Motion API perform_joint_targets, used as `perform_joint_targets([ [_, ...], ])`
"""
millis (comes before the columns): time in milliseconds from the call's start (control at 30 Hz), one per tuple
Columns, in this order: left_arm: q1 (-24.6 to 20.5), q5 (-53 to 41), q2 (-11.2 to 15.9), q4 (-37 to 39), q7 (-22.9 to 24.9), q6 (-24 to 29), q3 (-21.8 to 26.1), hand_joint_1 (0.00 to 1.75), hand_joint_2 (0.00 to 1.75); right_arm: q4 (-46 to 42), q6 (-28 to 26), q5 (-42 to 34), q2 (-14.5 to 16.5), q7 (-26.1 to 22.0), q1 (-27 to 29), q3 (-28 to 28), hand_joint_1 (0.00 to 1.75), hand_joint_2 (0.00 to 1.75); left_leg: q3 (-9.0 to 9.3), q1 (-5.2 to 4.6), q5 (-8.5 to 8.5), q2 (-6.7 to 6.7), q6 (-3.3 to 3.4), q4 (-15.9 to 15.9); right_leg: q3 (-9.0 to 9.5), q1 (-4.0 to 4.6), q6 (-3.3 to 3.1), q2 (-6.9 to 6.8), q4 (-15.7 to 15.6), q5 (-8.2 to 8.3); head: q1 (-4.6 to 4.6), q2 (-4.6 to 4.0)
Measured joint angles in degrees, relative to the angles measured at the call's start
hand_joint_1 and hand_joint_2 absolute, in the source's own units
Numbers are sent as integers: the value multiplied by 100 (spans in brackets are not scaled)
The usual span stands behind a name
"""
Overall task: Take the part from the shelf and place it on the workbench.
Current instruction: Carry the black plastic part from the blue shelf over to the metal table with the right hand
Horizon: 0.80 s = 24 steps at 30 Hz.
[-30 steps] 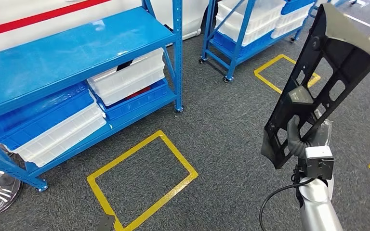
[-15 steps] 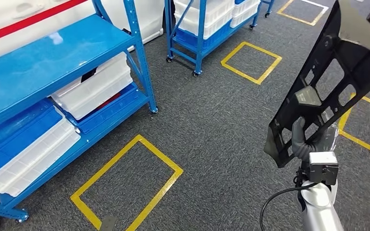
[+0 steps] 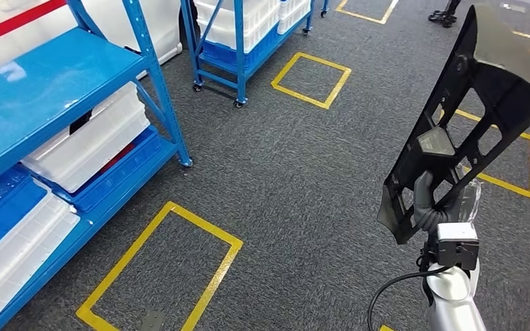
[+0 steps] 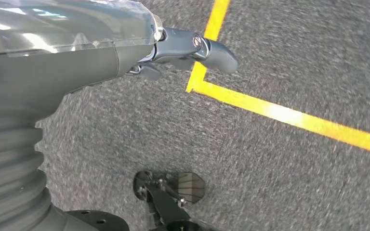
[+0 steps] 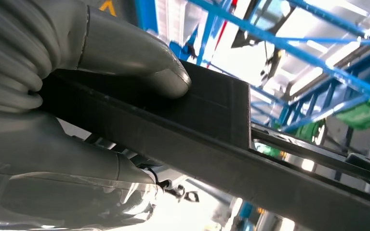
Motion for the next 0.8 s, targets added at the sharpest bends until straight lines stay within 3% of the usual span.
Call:
perform_joint_targets([
  [67, 15, -3, 4, 0, 5, -2, 0, 0, 175, -16, -19, -1, 3, 3, 38, -2, 175, 175, -32, -44, 9, 170, 17, 1, -211, 5, -15, -75, 539, -189, 0, 0],
  [100, 16, -4, 6, 0, 8, -7, 0, 0, 175, -28, -30, -2, 3, 6, 59, -7, 175, 175, -41, -62, 11, 252, 21, 2, -160, 11, -34, -90, 508, -138, 0, 0],
  [167, 6, -6, 7, 0, 10, -25, 0, 0, 175, -65, -49, -10, 2, 11, 76, -21, 175, 175, -42, -93, 9, 407, 22, 2, 264, 56, -109, -233, -153, 156, 0, 0],
  [200, 1, -6, 6, 0, 8, -35, 0, 0, 175, -88, -59, -15, 2, 12, 71, -30, 175, 175, -39, -116, 1, 478, 14, 7, 504, 112, -165, -414, -562, 259, 0, 0],
  [267, -5, -6, 7, 0, 0, -44, 0, 0, 175, -132, -92, -21, 1, 8, 58, -43, 175, 175, -31, -150, -18, 609, -16, 12, 758, 208, -263, -646, -1042, 341, 0, 0],
  [300, -7, -7, 8, 0, -4, -46, -1, 0, 175, -147, -118, -19, -1, 5, 55, -51, 175, 175, -24, -163, -27, 681, -37, 10, 764, 238, -294, -648, -1095, 328, 0, 0],
  [367, -21, -15, 10, 0, -5, -46, -1, 0, 175, -181, -179, 10, -4, 9, 60, -75, 175, 175, -2, -162, -62, 771, -87, 20, 761, 214, -340, -469, -1138, 371, 0, -1],
  [433, -34, -96, 15, 0, 15, -44, -11, 0, 175, -231, -245, 78, -4, 30, 47, -90, 175, 175, -100, -138, -258, 504, -143, 289, 780, 162, -397, -314, -1198, 422, -1, 0],
  [500, -24, -226, 19, 1, 72, -42, -49, 0, 175, -274, -304, 171, 3, 47, 28, -91, 175, 175, -401, -99, -615, 130, -184, 968, 779, 135, -433, -160, -1214, 449, -2, 1],
  [567, 2, -311, 19, 2, 131, -42, -105, 0, 175, -303, -352, 281, 17, 54, 43, -91, 175, 175, -690, -74, -799, 25, -213, 1571, 769, 131, -441, 26, -1199, 456, -2, 0],
  [600, 10, -335, 19, 2, 147, -42, -132, 0, 175, -324, -376, 340, 25, 56, 59, -91, 175, 175, -728, -64, -740, 12, -222, 1623, 766, 128, -439, 126, -1186, 457, -2, 0],
  [667, 10, -369, 19, 2, 161, -38, -174, 0, 175, -390, -413, 457, 35, 73, 79, -91, 175, 175, -512, -37, -347, -65, -229, 1091, 762, 114, -417, 306, -1145, 447, -2, -1],
  [700, 7, -387, 19, 2, 167, -33, -185, 0, 175, -433, -430, 508, 40, 88, 79, -91, 175, 175, -354, -14, -173, -227, -229, 712, 747, 111, -393, 386, -1113, 438, -2, -1],
  [767, 4, -414, 19, 2, 180, -24, -196, 0, 175, -518, -450, 572, 46, 117, 69, -91, 175, 175, -152, 23, 5, -507, -214, 206, 683, 100, -320, 542, -1058, 439, -1, -1],
  [800, 1, -416, 19, 2, 186, -20, -199, 0, 175, -553, -455, 587, 47, 123, 72, -92, 175, 175, -134, 19, -2, -564, -190, 141, 646, 91, -274, 616, -1050, 456, -1, 0],
])
